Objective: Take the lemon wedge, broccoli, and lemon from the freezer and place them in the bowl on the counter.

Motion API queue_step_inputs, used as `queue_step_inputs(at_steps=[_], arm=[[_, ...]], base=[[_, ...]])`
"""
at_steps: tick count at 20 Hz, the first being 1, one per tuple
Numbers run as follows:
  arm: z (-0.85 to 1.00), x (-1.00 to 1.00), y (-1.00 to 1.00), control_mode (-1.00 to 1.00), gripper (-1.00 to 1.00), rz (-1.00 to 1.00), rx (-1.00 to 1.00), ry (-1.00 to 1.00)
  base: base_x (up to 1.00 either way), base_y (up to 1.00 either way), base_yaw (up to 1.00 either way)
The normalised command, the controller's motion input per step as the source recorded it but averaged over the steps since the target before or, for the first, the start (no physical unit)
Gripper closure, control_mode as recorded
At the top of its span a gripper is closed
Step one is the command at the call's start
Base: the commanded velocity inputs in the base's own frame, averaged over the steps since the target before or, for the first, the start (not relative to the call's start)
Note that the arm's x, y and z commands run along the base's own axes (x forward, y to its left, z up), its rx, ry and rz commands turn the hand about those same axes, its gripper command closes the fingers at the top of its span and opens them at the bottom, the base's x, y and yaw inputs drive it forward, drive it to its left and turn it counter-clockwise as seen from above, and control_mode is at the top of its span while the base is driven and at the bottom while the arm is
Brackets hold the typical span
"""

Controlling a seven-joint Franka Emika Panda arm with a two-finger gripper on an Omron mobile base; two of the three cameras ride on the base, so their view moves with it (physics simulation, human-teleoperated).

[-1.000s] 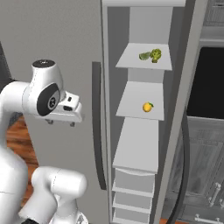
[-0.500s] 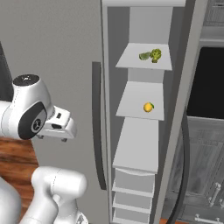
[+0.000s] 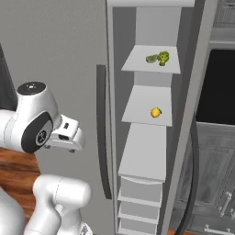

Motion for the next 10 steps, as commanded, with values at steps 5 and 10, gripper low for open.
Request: queue_step_inputs(at_steps=[5, 10], arm=[[0.00, -0.04, -0.16, -1.00, -1.00, 0.00, 0.00, 0.00], [0.00, 0.00, 0.00, 1.00, -1.00, 0.00, 0.00, 0.00]], base=[[0.00, 0.00, 0.00], [0.00, -0.44, 0.00]])
